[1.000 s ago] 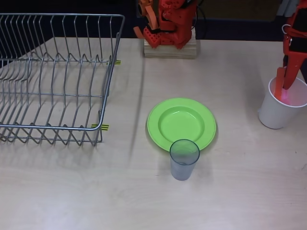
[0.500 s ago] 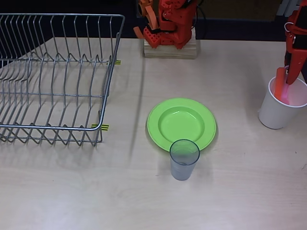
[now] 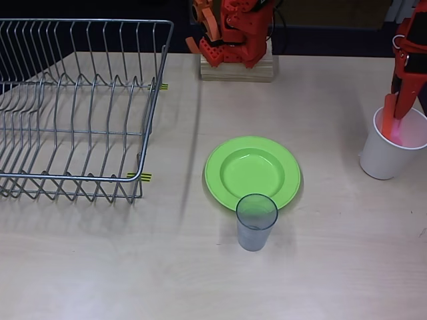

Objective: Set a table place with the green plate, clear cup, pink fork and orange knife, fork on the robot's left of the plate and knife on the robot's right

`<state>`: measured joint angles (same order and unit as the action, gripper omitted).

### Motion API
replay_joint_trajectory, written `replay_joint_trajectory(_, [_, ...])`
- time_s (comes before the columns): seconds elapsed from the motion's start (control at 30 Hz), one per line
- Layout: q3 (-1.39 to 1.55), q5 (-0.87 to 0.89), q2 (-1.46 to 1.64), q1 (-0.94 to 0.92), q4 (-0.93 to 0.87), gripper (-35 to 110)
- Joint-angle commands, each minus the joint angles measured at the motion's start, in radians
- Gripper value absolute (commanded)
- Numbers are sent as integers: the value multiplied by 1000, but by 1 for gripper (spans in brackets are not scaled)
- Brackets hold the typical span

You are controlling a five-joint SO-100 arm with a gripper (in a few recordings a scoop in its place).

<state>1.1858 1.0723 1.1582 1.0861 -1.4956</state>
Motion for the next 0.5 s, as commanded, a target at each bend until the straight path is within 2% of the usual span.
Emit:
replay_joint_trajectory(0.0, [-21,-2,32,8,-17,14])
replay_joint_trajectory(0.47, [-80,-52,37,-2,-54,2])
